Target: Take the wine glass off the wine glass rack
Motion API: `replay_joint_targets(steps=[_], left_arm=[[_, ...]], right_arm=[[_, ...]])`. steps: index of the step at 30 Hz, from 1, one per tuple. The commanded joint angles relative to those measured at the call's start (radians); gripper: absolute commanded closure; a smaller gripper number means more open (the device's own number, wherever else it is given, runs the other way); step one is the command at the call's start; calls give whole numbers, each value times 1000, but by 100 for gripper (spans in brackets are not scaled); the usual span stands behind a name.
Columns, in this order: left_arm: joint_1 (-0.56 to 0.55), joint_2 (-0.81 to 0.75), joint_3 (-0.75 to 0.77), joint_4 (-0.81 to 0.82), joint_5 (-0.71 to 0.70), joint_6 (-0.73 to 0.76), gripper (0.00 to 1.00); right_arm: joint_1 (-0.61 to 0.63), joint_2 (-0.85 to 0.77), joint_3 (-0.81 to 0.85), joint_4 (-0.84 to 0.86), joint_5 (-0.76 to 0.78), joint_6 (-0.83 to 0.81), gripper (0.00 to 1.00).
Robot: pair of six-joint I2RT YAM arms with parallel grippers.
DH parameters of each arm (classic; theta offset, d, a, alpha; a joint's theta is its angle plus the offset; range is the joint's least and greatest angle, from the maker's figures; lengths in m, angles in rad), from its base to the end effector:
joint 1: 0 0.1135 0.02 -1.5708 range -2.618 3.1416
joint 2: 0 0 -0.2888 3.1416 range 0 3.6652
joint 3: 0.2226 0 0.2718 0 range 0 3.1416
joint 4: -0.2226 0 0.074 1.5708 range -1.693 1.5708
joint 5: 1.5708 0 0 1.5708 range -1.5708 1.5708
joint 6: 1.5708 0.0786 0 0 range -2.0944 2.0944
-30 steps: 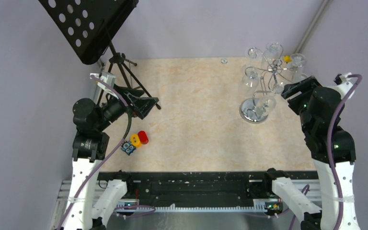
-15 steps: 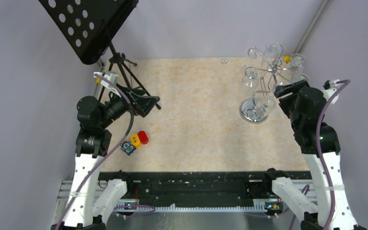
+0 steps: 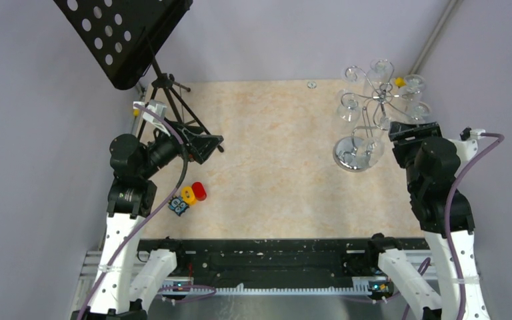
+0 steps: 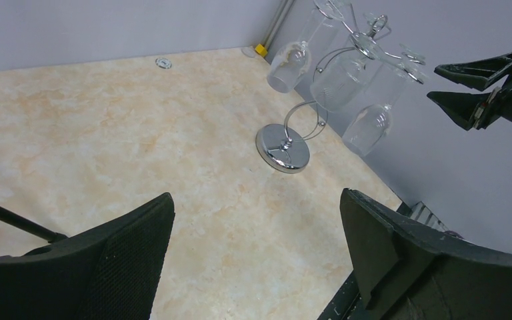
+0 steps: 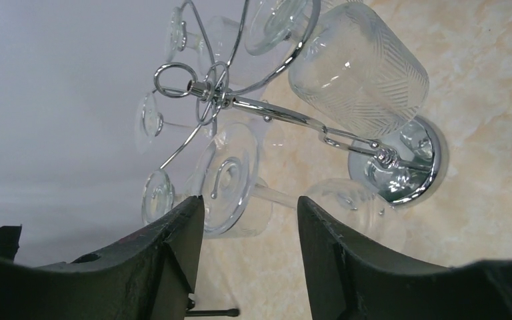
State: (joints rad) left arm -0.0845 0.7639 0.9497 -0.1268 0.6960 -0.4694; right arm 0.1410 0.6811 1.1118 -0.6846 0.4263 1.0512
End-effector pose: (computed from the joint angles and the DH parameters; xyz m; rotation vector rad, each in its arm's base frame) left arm 0.1900 -0.0667 0.4291 0.2794 1.5812 -0.9576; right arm 0.1554 -0.0108 0.4240 1.0621 1.4846 0.4595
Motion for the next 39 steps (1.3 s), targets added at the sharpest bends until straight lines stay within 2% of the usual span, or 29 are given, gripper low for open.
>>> replay_joint_targets(steps=[1, 8, 13, 15, 20, 22, 26, 30, 35, 39], left_arm=[[4, -6, -4, 46, 12, 19, 2], [3, -3, -5, 43, 12, 23, 2], [2, -1, -4, 40, 11, 26, 2], [-2, 2, 1, 36, 11, 30, 2], [-4, 6, 3, 32, 7, 34, 2], [-4, 6, 1, 31, 7, 34, 2], [-4, 9, 4, 30, 6, 34, 2], [-4, 10, 3, 30, 6, 34, 2], [-4, 6, 3, 22, 1, 40, 2], [-4, 5, 3, 16, -2, 44, 2]], right_arm=[[-9, -33, -58, 89, -6, 51, 47], [-8, -73, -74, 111, 8, 89, 62], [-6, -93, -70, 126, 2, 119, 65], [-7, -108, -79, 141, -5, 140, 65], [-6, -120, -72, 143, 2, 169, 53], [-7, -110, -49, 120, 3, 175, 51], [-7, -65, 25, 18, 11, 196, 42], [-7, -57, 14, 12, 3, 226, 35], [-7, -39, -24, 43, -29, 256, 35], [-8, -35, -61, 92, -38, 264, 42]])
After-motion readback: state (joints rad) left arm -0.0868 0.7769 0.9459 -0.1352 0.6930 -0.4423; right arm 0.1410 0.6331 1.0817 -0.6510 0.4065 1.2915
